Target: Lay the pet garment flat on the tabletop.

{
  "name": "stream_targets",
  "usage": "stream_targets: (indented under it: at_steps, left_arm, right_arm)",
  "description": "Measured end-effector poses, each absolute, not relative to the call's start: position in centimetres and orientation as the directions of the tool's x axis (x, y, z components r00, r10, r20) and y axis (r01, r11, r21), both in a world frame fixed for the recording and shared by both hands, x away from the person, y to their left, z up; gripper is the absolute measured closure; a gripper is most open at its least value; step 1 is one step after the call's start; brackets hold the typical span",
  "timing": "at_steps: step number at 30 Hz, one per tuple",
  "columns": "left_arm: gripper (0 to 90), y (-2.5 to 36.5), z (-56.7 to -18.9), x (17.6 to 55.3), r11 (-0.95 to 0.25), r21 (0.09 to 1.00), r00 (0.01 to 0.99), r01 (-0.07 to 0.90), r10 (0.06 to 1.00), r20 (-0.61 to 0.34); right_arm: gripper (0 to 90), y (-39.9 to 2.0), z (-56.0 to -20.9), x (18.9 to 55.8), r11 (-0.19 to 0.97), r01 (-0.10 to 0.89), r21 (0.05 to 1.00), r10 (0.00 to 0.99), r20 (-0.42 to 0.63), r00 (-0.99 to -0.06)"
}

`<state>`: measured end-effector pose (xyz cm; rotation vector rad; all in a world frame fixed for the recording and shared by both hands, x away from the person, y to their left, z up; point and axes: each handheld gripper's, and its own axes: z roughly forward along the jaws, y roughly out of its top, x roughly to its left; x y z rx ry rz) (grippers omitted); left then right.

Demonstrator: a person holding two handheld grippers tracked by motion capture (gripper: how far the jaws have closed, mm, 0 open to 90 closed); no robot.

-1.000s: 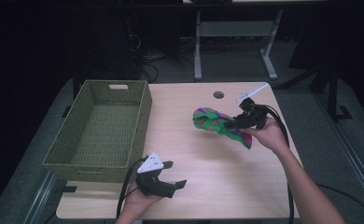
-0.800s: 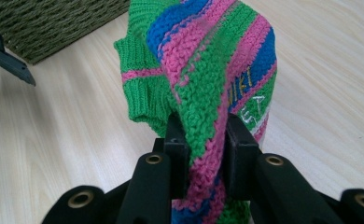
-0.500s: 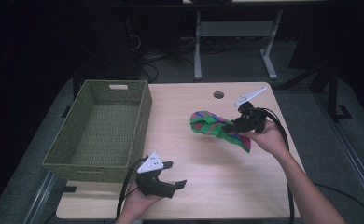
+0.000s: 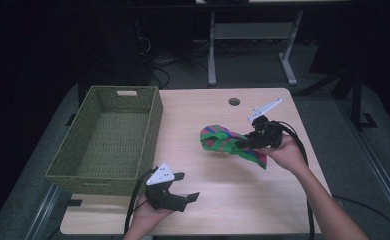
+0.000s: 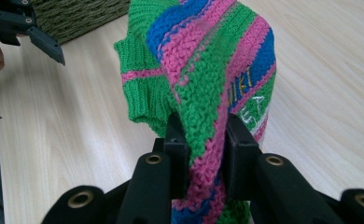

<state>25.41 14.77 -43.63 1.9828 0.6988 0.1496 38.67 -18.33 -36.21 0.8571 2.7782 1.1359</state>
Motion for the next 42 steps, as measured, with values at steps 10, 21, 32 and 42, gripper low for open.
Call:
stream_targets:
  at_steps: [10,21,32,42]
  left_arm:
    - [14.7,14.8,-43.6,25.4,-0.342,0.846,0.825,0.408,0.534,-0.182]
    - [14.6,14.8,-43.6,25.3,-0.342,0.847,0.825,0.407,0.536,-0.18]
    - [14.6,14.9,-43.6,25.4,-0.332,0.852,0.823,0.406,0.537,-0.183]
    - [14.6,14.8,-43.6,25.3,-0.341,0.848,0.826,0.406,0.534,-0.181]
  right_arm:
    - [74.0,-18.4,-37.1,37.9,0.582,0.481,0.656,0.487,0.192,-0.852]
    - [74.0,-18.1,-37.5,36.7,0.589,0.465,0.661,0.469,0.19,-0.863]
    - [73.7,-17.4,-38.0,35.9,0.607,0.451,0.654,0.451,0.185,-0.873]
    - [73.4,-17.3,-39.9,35.4,0.621,0.467,0.63,0.444,0.209,-0.871]
